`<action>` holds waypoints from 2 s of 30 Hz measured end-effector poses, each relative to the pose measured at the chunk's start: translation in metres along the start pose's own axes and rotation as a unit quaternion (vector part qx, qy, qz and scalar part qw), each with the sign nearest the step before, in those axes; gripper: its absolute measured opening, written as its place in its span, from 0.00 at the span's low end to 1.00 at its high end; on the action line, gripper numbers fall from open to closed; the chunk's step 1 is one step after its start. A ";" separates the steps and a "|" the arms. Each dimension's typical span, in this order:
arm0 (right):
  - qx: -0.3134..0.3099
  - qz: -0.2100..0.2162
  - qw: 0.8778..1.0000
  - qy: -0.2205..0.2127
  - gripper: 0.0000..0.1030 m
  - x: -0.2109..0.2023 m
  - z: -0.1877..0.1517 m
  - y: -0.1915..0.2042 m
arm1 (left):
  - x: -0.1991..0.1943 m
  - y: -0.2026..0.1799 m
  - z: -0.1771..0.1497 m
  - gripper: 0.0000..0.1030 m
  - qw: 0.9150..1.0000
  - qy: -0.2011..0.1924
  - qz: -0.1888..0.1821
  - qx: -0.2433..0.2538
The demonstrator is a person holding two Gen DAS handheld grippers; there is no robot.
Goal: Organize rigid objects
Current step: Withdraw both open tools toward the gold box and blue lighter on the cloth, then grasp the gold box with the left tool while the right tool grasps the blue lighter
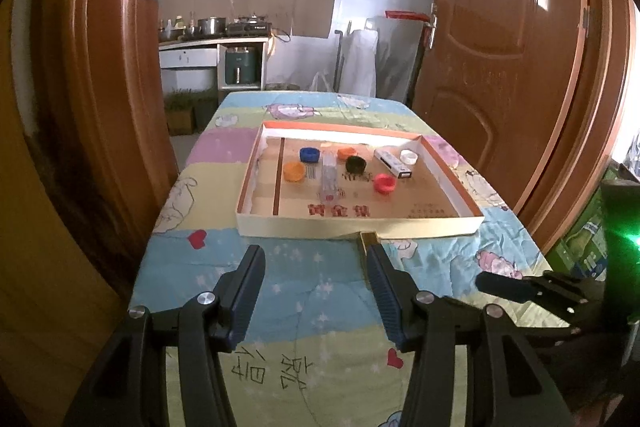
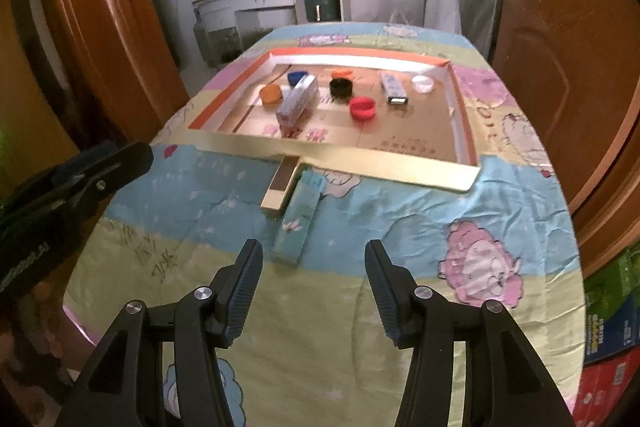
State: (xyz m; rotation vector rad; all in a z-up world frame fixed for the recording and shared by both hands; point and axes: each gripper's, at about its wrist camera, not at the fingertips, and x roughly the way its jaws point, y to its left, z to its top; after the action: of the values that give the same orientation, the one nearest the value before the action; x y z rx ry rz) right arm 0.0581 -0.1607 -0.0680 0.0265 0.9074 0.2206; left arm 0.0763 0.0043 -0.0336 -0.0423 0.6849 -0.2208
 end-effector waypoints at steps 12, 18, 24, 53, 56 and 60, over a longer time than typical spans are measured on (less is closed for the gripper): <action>-0.030 -0.013 0.999 0.033 0.53 0.052 0.004 0.024 | 0.015 0.002 -0.007 0.51 1.000 0.018 -0.001 0.000; -0.032 -0.028 0.998 0.038 0.53 0.059 0.005 0.013 | 0.024 0.004 -0.009 0.51 1.000 0.025 -0.005 -0.001; -0.030 -0.043 0.998 0.037 0.53 0.061 0.007 -0.001 | 0.033 0.004 -0.009 0.51 0.999 0.033 -0.008 -0.001; 0.005 -0.025 1.000 0.014 0.22 0.049 0.005 -0.041 | 0.102 -0.059 -0.003 0.51 0.993 0.100 -0.029 0.059; 0.008 -0.030 0.999 0.011 0.22 0.045 0.003 -0.048 | 0.116 -0.063 -0.005 0.51 0.992 0.109 -0.021 0.058; 0.015 -0.028 0.999 0.010 0.22 0.044 0.000 -0.055 | 0.127 -0.062 -0.008 0.51 0.991 0.122 -0.010 0.055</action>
State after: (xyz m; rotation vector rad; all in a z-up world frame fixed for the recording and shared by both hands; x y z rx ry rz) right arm 0.0938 -0.2054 -0.1085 0.0276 0.9295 0.1558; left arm 0.1547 -0.0835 -0.1122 0.0855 0.9143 -0.2859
